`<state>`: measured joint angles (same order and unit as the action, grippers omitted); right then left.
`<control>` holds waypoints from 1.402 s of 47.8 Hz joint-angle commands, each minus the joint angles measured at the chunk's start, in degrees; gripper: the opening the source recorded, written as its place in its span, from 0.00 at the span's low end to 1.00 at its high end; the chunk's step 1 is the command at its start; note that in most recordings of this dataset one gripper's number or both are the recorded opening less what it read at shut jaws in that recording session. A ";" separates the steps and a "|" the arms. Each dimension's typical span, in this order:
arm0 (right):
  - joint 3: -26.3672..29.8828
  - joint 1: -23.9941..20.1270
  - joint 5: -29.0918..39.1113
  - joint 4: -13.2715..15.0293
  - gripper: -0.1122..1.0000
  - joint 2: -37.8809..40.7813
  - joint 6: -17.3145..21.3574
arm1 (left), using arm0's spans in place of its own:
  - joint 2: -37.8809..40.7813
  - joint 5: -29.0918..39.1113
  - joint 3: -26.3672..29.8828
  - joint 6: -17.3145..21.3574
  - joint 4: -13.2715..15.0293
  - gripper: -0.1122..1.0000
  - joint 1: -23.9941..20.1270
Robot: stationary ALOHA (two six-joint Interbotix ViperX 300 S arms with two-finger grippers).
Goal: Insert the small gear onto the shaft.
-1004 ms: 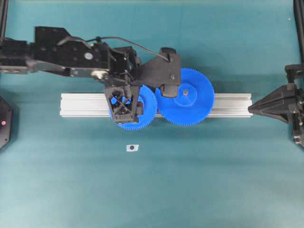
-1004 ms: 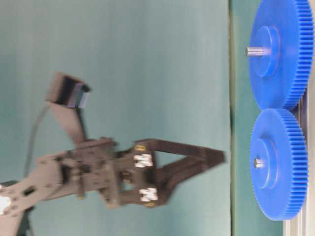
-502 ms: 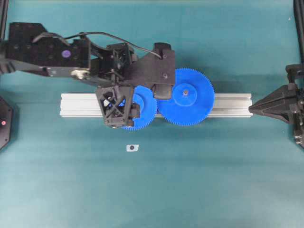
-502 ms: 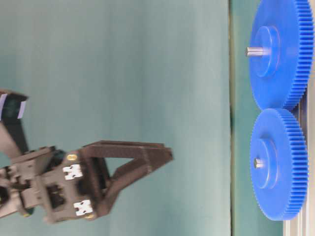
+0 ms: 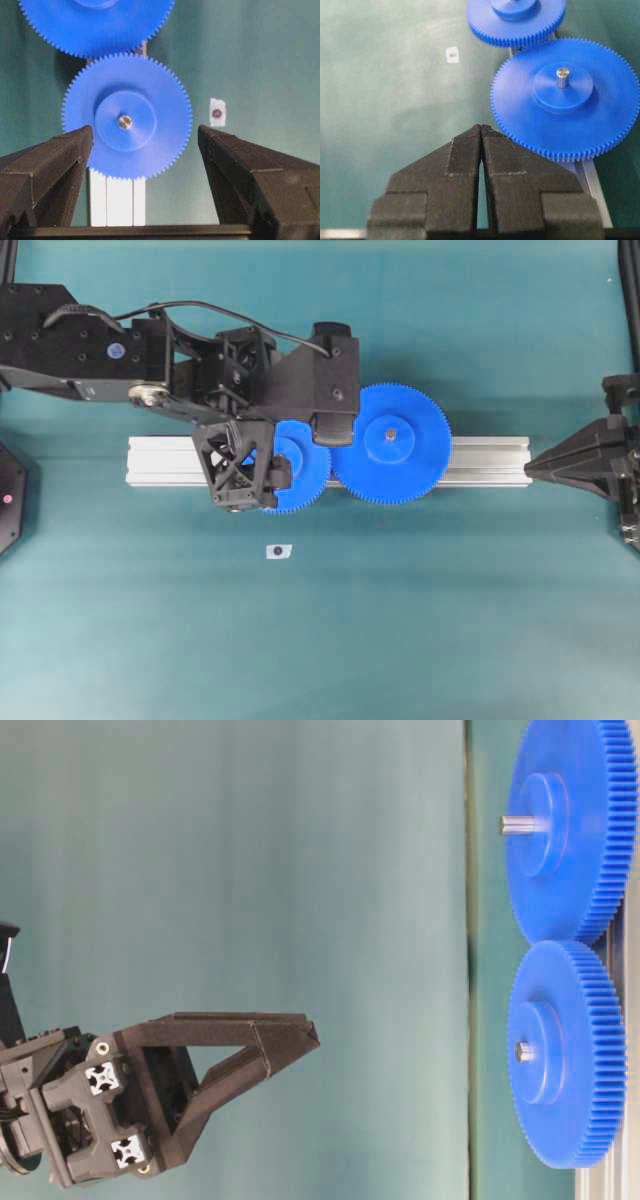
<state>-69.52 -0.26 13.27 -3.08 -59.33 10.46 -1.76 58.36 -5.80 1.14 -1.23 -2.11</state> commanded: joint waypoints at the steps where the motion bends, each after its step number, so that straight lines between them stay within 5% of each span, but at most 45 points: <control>1: 0.70 -0.09 -0.26 -0.18 0.15 0.26 0.53 | -1.76 -0.18 1.32 0.00 -0.09 0.82 0.18; 67: 0.53 -0.09 -0.62 -0.18 0.15 0.26 0.53 | -0.79 1.85 0.88 -0.18 -0.26 0.82 0.18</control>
<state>-69.52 -0.26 13.27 -3.16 -59.41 10.46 -1.76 59.94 -5.80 1.05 -1.23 -2.02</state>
